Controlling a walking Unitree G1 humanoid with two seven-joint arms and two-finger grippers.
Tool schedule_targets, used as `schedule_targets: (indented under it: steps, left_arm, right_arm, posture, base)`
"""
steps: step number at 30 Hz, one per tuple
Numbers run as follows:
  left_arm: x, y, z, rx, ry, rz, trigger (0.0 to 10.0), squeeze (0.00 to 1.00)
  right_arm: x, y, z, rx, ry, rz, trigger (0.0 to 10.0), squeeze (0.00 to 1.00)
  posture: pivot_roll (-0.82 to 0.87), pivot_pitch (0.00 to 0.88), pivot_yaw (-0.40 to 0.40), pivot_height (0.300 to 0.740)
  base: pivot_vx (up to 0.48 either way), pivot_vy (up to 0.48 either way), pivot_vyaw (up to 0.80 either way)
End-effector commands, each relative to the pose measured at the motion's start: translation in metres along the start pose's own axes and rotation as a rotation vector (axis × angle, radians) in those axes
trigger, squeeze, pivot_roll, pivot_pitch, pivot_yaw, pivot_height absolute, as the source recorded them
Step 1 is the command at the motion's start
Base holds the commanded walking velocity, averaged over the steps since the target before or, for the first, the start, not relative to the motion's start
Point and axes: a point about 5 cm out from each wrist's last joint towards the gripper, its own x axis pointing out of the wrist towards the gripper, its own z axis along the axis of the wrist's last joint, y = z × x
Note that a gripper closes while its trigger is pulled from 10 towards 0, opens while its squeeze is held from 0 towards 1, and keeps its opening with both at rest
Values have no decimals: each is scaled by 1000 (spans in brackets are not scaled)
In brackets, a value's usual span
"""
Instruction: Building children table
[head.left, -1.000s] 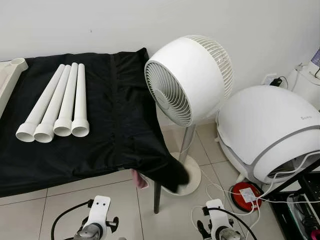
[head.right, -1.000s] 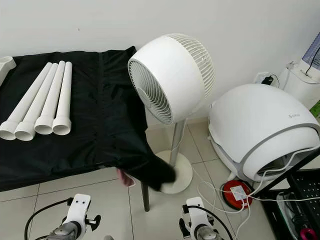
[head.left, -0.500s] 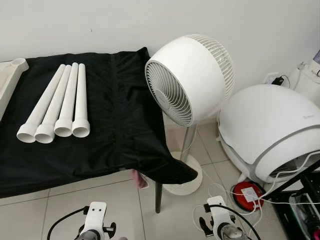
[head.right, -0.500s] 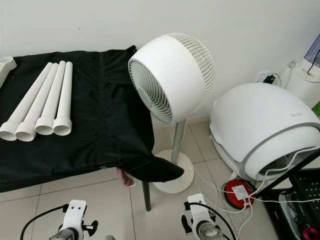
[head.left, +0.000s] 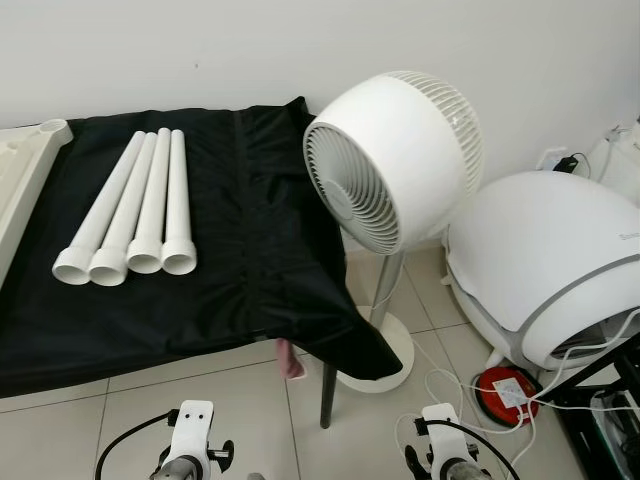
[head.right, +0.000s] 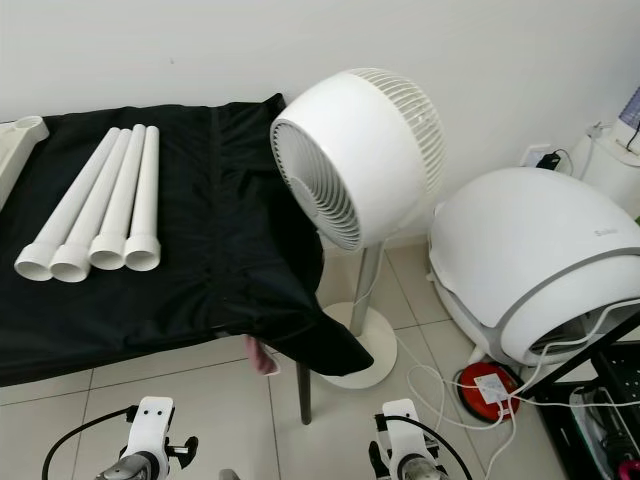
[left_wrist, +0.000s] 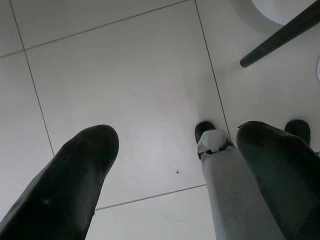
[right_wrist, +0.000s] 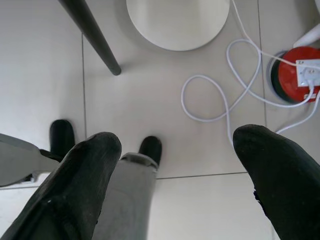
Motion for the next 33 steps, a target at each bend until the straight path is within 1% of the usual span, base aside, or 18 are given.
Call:
schedule_targets:
  steps: [1,13,25,33]
  left_arm:
    - [0,1,-4,9,19,36,10000,0]
    - [0,0,-5,-5,23,44,10000,0]
    - [-1,1,-6,-5,25,48,10000,0]
    - [0,1,-4,-7,22,48,10000,0]
  right_arm:
    - [-1,0,-5,5,18,-4,10000,0]
    - [1,-1,2,-36,12,12,10000,0]
    - [2,0,4,-67,10,24,10000,0]
    - [3,0,7,-80,4,32,10000,0]
  posture:
    - [-144,5,71,740]
    - [-126,0,48,740]
    - [-117,0,39,740]
    - [-114,0,39,740]
  base:
    - [0,259,0]
    - [0,258,0]
    - [0,258,0]
    - [0,257,769]
